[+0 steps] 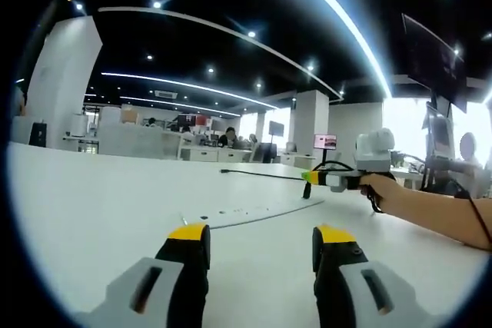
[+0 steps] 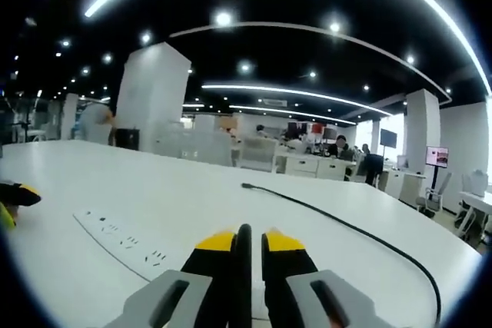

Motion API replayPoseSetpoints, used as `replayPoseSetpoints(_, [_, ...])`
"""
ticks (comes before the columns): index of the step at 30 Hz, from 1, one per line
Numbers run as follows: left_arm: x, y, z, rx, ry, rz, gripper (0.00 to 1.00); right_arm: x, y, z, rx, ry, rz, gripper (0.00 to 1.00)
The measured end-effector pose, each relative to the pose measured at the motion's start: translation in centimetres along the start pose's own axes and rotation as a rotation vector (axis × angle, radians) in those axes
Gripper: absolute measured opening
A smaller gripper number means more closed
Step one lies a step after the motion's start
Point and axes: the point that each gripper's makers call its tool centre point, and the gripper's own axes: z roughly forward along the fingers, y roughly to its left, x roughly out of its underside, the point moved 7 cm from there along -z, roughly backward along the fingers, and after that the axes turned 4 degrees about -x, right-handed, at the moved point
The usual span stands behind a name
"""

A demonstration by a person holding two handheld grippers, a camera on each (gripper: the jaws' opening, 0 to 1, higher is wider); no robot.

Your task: Locate the USB plug end of the data cable currently connected to the USB port on the desk. Grip the plug, withdraw it from the port, and place it onto the desktop.

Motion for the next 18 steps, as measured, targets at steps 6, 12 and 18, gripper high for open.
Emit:
replayPoseSetpoints(6, [-0.1, 0.1, 0.0, 0.0, 0.0, -0.002, 0.54, 0.2, 0.6, -0.8, 0.002, -0.008, -0.001, 0.16])
replayPoseSetpoints(12, [-0.1, 0.2, 0.0, 0.001, 0.0, 0.0, 0.54, 0.2, 0.4, -0.1, -0.008, -0.002, 0.013, 0.17])
replayPoseSetpoints(18, [-0.2, 0.3, 0.1, 0.002, 0.0, -0.003, 0.54, 0.2, 1.1, -0.1, -0.021, -0.006, 0.029, 0.2])
